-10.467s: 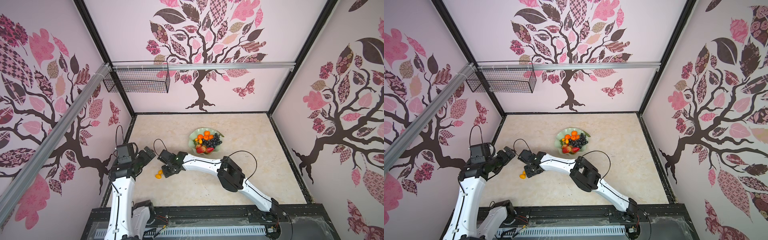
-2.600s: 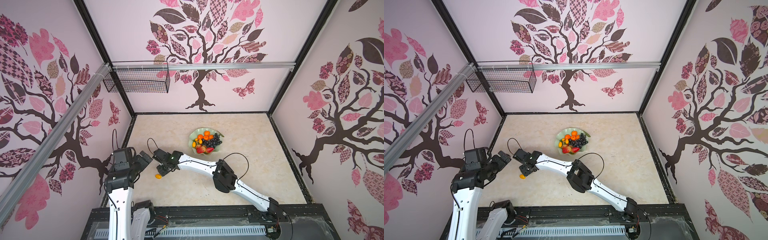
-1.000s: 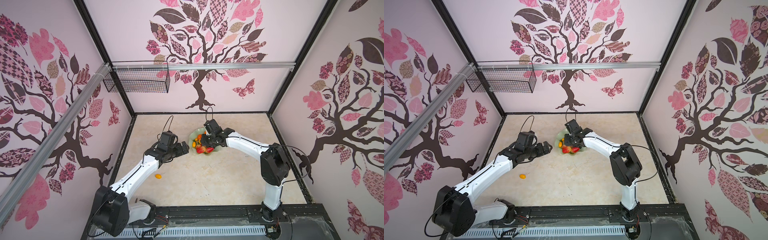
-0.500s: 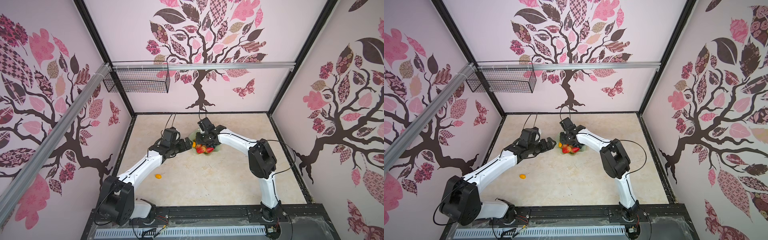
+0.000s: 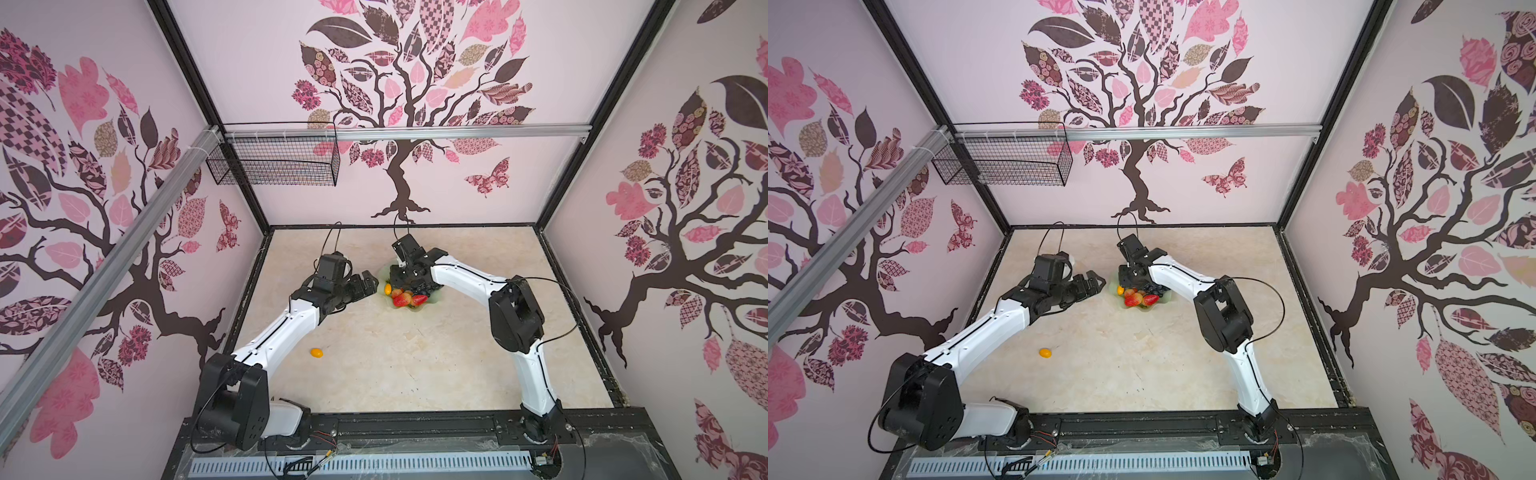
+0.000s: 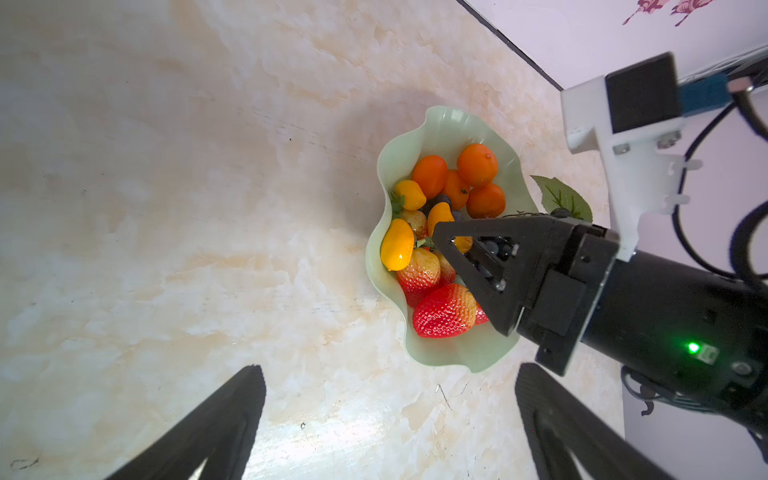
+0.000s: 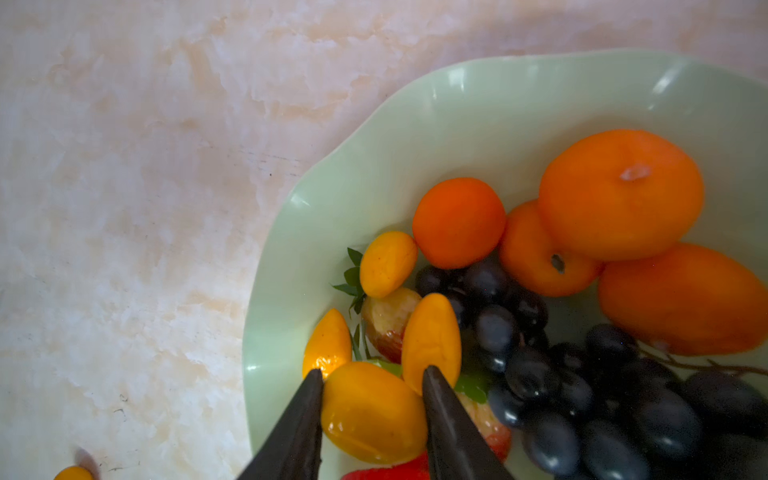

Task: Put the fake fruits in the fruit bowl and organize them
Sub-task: 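Lower the kumquat into the bowl beside the strawberries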

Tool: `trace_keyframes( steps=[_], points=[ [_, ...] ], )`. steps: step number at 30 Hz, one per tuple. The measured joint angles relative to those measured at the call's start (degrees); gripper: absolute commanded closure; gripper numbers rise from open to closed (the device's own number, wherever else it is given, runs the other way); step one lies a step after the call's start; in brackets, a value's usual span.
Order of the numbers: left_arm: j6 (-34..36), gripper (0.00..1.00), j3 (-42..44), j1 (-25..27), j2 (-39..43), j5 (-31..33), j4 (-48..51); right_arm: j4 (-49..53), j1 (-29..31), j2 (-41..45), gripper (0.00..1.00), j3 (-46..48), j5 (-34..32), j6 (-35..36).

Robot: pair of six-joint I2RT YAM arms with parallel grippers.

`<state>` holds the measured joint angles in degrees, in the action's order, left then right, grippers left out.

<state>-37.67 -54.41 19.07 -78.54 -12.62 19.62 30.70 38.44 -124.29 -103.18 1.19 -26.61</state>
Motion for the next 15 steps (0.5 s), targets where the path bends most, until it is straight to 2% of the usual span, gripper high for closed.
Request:
trace_keyframes(
  steps=[15],
  points=[
    [0.2,0.02,0.0,-1.4,1.38,-0.83,0.39,0.39,0.0,-0.07,0.53,-0.04,0.11,0.02]
  ],
)
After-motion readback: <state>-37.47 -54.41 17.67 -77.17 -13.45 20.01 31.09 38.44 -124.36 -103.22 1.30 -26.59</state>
